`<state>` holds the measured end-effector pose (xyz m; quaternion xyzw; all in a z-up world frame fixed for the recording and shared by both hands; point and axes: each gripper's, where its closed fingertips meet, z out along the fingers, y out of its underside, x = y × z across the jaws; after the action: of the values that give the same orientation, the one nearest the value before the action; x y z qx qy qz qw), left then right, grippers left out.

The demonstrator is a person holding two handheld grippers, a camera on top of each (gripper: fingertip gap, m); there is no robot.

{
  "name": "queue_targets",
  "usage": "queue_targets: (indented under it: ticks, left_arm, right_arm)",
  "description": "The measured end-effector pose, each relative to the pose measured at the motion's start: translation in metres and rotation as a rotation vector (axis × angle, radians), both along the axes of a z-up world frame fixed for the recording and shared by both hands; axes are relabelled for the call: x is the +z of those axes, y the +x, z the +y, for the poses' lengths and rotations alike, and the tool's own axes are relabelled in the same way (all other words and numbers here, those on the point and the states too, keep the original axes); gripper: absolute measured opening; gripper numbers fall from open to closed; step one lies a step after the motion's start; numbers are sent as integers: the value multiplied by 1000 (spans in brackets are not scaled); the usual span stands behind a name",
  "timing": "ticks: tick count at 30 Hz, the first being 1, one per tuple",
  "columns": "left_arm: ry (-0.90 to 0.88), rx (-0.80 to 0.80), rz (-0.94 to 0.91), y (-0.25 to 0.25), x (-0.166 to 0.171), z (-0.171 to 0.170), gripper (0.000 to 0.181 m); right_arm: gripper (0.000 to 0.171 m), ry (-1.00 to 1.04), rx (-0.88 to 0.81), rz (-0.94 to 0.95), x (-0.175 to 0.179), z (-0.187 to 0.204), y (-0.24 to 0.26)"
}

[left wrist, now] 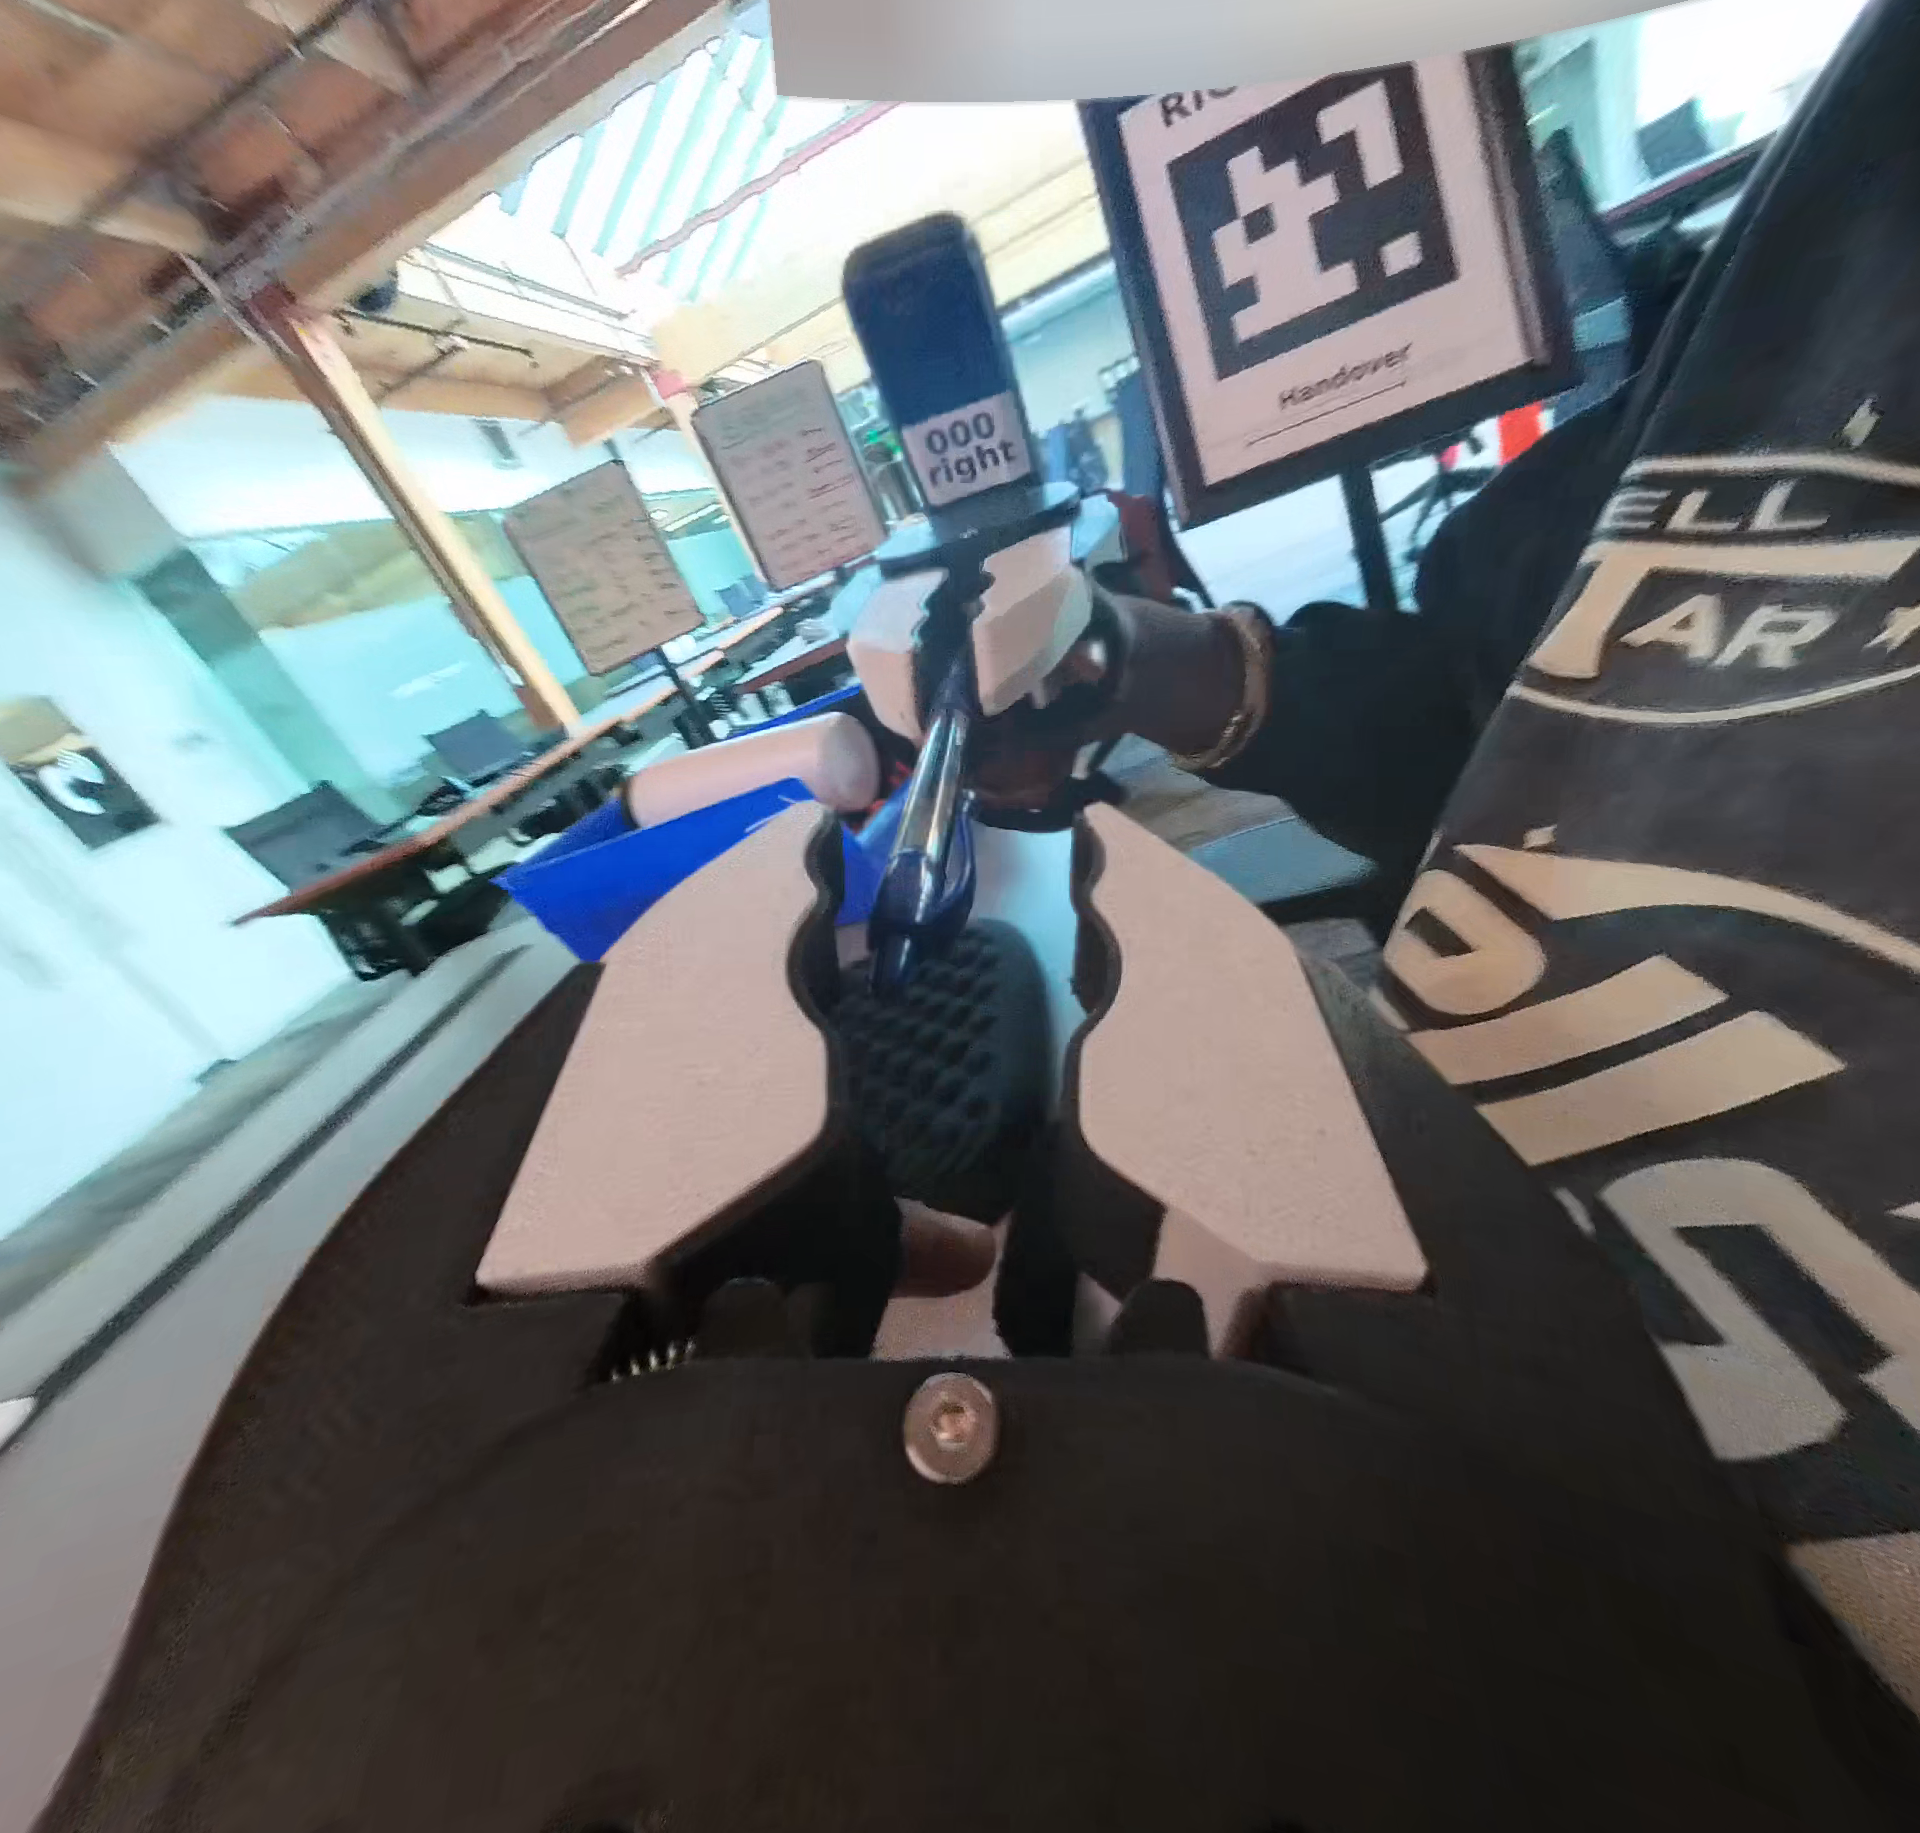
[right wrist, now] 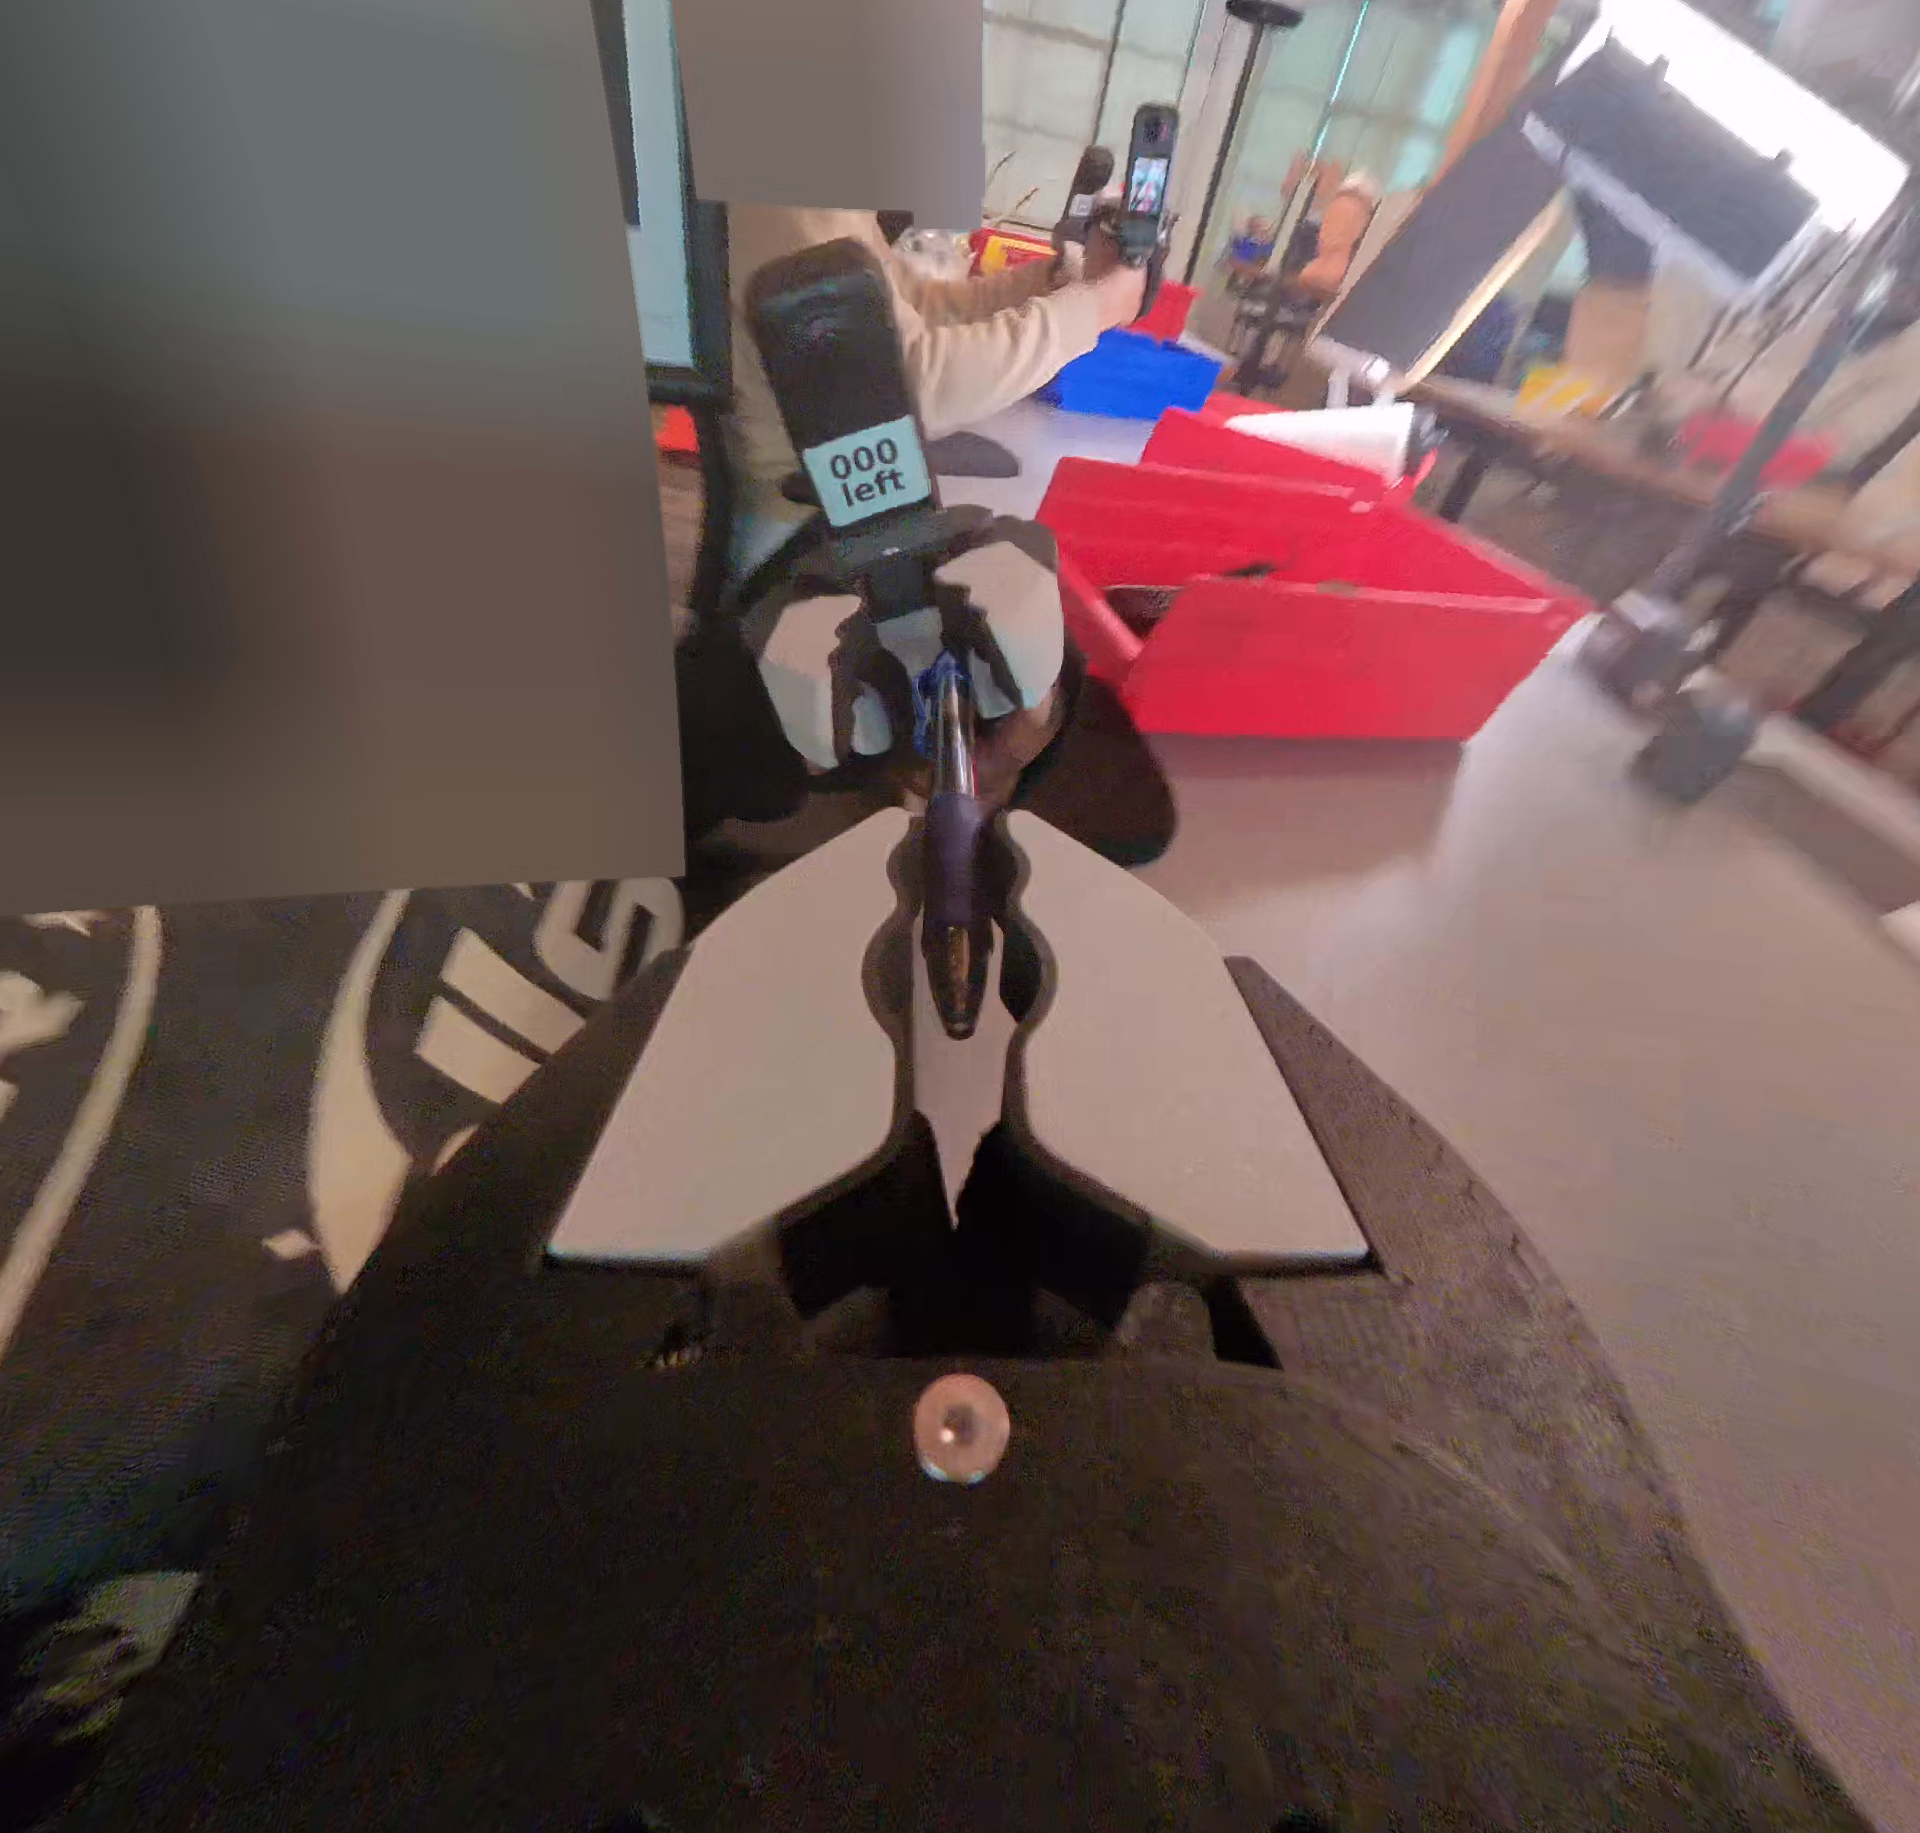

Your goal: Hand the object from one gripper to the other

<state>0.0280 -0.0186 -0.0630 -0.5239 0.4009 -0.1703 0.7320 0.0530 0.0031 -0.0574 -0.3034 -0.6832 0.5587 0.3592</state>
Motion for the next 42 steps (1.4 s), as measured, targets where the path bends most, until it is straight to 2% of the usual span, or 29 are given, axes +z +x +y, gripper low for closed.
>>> queue_targets:
  ticks: [3, 5, 13, 20, 21, 23, 25, 30, 32, 36, 39, 42]
  left_arm:
    - [-10, 11, 9, 0, -1, 1, 39]
    - [-28, 10, -7, 0, -1, 3, 36]
    - [-88, -4, -66, -1, 2, 4, 17]
    - [-117, -60, -119, 2, 7, 0, 16]
    - [-131, -87, -144, 2, 10, -2, 16]
    - [-155, -142, -195, 3, 14, -7, 16]
    - [-184, -173, -229, 3, 16, -8, 16]
    - [-252, -232, -296, 3, 17, -9, 16]
    - [-273, -251, -308, 4, 17, -10, 16]
    - [-294, -273, -307, 6, 15, -11, 16]
    - [-293, -272, -296, 8, 15, -12, 16]
    - [-262, -240, -263, 6, 13, -10, 16]
  right_arm:
    - [12, -195, 49, -58, 4, 3, 0]
    - [12, -240, 57, -70, 5, 5, 0]
    - [12, -226, 53, -95, 0, 4, -2]
    - [12, -206, 77, -55, 5, -1, 1]
    - [13, -171, 80, -24, 6, -3, 2]
    - [30, -60, 62, 81, 10, -6, 2]
    - [36, 102, 29, 205, 12, -10, 4]
    - [36, 601, -104, 480, 10, -16, 6]
    - [32, 733, -160, 546, 12, -16, 4]
    - [25, 835, -189, 566, 10, -15, 3]
    - [13, 819, -143, 558, 7, -19, 6]
    - [12, 774, -129, 509, 5, -18, 5]
